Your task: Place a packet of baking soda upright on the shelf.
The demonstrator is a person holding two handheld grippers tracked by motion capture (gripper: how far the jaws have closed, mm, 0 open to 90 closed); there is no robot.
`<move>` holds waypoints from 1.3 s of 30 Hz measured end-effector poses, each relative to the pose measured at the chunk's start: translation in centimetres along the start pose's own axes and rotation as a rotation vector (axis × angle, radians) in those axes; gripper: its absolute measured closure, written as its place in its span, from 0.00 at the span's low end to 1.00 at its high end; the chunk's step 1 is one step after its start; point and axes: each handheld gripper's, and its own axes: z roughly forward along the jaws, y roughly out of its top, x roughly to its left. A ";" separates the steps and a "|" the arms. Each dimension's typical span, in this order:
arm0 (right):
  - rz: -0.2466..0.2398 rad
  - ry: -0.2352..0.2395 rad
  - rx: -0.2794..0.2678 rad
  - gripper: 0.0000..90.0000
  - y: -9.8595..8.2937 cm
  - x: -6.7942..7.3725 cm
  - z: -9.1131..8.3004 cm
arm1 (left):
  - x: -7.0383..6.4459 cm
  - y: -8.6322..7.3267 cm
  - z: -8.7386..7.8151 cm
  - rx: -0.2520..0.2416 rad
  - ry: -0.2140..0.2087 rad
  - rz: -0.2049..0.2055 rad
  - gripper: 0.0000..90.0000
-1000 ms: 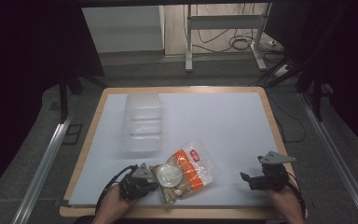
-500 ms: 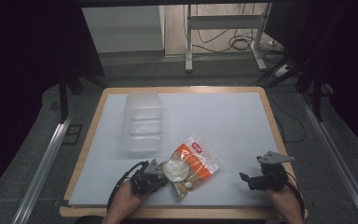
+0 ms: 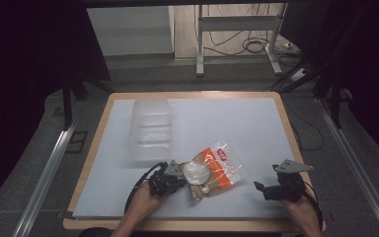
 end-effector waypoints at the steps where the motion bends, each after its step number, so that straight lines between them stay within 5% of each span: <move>1: -0.001 0.002 -0.004 0.06 0.0 0.1 0.0 | -0.1 0.0 0.0 -0.001 0.008 0.004 1.00; 8: 0.053 0.019 -0.037 0.05 -0.1 0.0 -0.1 | 0.1 -0.6 -0.7 0.002 0.083 0.025 0.86; 13: 0.086 0.034 -0.055 0.04 0.1 -0.1 -0.1 | 0.7 -1.5 -2.1 -0.049 0.099 0.005 0.64; 20: 0.058 0.037 -0.049 0.04 0.4 0.5 0.0 | 1.2 -3.4 -3.4 -0.075 0.103 -0.010 0.40; 25: 0.039 0.030 -0.034 0.04 0.9 1.1 0.5 | 1.0 -4.5 -4.5 -0.105 0.106 -0.058 0.31; 30: 0.001 0.045 -0.027 0.08 1.5 1.8 0.8 | 0.7 -5.4 -5.3 -0.096 0.169 -0.067 0.23; 34: -0.054 0.073 0.007 0.09 2.1 2.1 1.4 | 1.3 -5.7 -5.7 -0.126 0.189 -0.124 0.13; 39: 0.024 0.126 -0.013 0.09 2.8 1.7 2.1 | 1.4 -5.9 -5.4 -0.096 0.211 -0.126 0.07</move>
